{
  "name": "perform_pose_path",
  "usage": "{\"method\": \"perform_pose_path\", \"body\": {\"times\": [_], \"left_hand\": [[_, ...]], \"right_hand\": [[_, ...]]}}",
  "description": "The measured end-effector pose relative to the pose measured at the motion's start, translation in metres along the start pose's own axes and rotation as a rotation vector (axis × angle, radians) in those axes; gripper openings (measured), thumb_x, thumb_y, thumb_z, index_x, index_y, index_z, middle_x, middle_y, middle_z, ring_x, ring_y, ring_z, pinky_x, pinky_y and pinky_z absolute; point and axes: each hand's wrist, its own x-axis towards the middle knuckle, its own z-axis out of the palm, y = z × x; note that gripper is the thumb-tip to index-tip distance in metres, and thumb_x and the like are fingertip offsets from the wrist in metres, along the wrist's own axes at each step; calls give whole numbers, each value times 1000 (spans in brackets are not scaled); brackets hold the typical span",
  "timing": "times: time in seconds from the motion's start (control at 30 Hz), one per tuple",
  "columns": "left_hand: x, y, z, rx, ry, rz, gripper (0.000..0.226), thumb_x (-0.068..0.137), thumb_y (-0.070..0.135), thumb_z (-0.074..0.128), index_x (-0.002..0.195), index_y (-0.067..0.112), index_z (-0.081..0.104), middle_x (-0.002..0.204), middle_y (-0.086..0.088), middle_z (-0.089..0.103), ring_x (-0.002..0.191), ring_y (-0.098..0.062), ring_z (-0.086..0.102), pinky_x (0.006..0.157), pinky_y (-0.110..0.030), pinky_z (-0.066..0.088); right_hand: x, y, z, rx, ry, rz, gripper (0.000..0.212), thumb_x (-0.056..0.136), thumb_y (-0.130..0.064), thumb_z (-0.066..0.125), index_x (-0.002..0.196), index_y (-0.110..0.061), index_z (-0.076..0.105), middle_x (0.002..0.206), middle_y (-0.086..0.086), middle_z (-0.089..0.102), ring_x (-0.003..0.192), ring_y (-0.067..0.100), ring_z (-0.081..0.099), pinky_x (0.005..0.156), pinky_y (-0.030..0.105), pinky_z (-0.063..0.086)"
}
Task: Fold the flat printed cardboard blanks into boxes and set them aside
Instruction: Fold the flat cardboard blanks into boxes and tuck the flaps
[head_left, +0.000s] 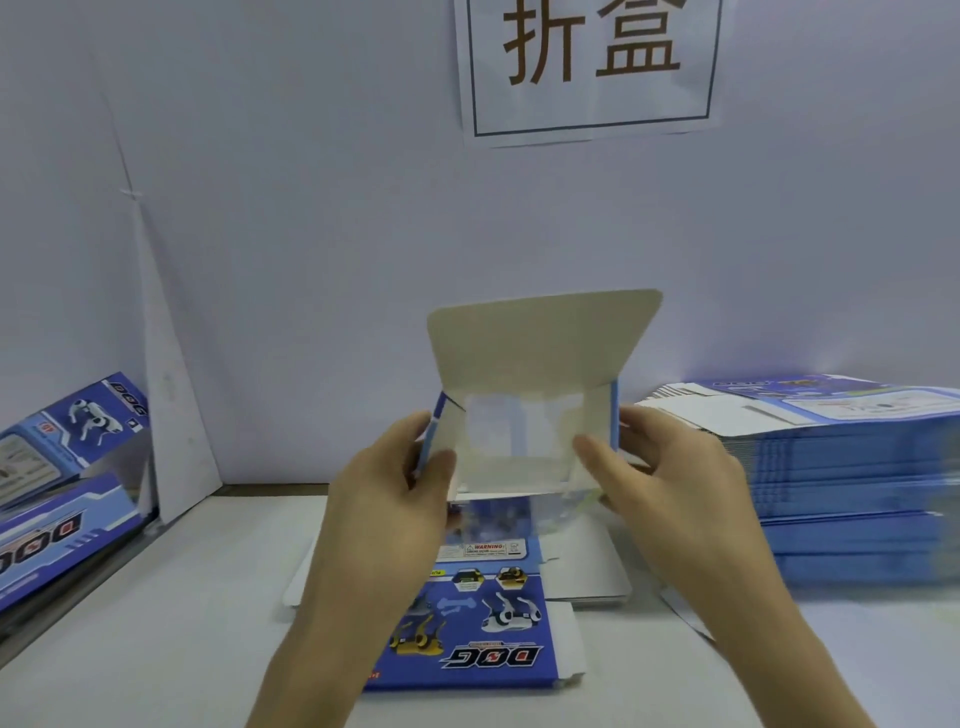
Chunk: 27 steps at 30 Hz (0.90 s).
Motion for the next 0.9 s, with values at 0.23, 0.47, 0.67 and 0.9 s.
{"method": "perform_pose_path", "body": {"times": [0.23,0.47,0.67,0.9], "left_hand": [[-4,-1,17,217,291,219,24,95,18,49,114,23,64,82,10,66,71,-13,67,56,-18,49],[-5,-10,18,91,18,418,100,66,70,66,147,39,16,144,13,33,129,0,37,100,-10,34],[2,-19,18,345,-11,495,143,40,83,66,134,49,-36,154,13,-27,145,-4,-14,118,-51,14],[5,-19,6,133,-52,653,143,57,39,85,145,31,-27,156,5,-1,144,0,10,107,-11,30]], "right_hand": [[2,9,8,-17,43,79,27,86,-2,60,89,-29,54,84,-17,62,72,-1,62,59,5,48],[10,11,-3,535,-172,368,6,97,-14,57,100,-18,61,97,9,69,65,22,74,50,30,57],[10,8,-10,419,-113,176,10,94,-32,58,93,-24,65,93,1,72,76,12,73,61,33,61],[6,1,-15,363,-29,-198,12,89,-30,60,84,-34,69,82,-15,74,77,4,68,66,17,54]]}}
